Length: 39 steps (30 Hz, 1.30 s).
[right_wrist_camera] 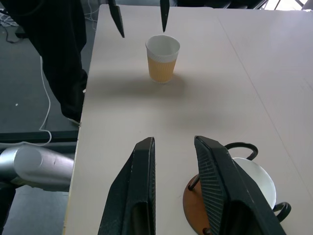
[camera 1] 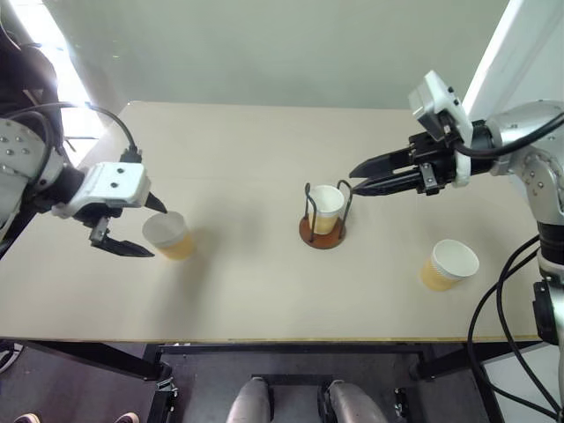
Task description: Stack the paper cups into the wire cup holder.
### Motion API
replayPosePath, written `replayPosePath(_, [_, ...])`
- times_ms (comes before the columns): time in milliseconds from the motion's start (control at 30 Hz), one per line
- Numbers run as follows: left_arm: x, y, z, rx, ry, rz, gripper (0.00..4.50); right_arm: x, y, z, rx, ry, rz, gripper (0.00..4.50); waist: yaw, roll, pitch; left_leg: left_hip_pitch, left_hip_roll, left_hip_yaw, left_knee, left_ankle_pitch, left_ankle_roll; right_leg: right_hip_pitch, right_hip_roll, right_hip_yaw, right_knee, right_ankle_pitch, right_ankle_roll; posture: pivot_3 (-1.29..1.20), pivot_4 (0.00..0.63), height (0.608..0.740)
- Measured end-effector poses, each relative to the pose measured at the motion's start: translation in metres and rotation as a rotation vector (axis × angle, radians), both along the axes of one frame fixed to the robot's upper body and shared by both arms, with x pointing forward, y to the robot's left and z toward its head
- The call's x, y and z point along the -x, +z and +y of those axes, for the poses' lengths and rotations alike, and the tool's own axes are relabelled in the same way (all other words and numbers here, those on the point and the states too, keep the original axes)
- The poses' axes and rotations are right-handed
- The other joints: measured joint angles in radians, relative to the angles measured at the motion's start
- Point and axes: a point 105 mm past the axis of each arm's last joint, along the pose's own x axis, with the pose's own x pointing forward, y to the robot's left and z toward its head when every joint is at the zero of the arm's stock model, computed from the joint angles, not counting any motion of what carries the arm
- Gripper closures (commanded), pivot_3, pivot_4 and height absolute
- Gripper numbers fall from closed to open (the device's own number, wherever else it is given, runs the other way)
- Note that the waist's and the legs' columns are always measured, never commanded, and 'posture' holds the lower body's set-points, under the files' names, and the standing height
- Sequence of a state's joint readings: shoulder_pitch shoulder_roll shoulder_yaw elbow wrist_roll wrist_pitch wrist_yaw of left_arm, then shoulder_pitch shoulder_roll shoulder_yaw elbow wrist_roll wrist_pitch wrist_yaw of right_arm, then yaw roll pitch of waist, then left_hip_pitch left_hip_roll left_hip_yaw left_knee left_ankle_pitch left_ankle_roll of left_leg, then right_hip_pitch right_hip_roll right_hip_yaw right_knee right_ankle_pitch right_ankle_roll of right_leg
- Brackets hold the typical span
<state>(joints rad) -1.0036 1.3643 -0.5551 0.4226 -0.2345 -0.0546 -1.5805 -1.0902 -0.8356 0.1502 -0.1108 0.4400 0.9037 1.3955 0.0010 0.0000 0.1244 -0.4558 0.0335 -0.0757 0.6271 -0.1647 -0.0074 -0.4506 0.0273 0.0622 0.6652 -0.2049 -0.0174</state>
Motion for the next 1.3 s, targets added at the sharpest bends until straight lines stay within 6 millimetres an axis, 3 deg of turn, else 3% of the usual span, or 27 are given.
replayPosePath(200, [-0.002,-0.008,0.012,-0.042,0.008,0.000,0.00,0.000,-0.003,0.001,0.009,0.005,0.011,3.29,0.000,0.000,0.000,-0.001,0.000,0.000,0.000,-0.001,-0.001,-0.001,0.000,0.000,0.000,0.000,0.000,0.00,0.150,0.740])
replayPosePath(533, [0.000,-0.038,0.018,-0.064,-0.029,0.047,0.00,0.001,-0.004,0.002,0.015,0.011,0.016,3.29,0.000,0.000,0.000,-0.001,0.000,-0.001,0.001,-0.001,-0.001,0.000,0.000,0.000,0.000,0.000,0.000,0.00,0.150,0.740])
replayPosePath(767, [-0.007,-0.041,0.007,-0.045,-0.088,0.011,0.00,0.002,-0.004,0.001,0.020,0.012,0.017,3.29,0.000,0.000,0.000,-0.001,0.000,-0.001,0.001,-0.001,-0.001,0.000,0.000,0.000,0.000,0.000,0.000,0.00,0.150,0.740])
replayPosePath(1300, [-0.013,-0.043,0.014,-0.083,-0.088,-0.014,0.00,0.003,-0.004,0.001,0.022,0.015,0.019,3.29,0.000,0.000,0.000,-0.001,0.000,-0.001,0.001,-0.001,0.000,0.000,0.000,0.000,0.000,0.000,0.000,0.00,0.150,0.740])
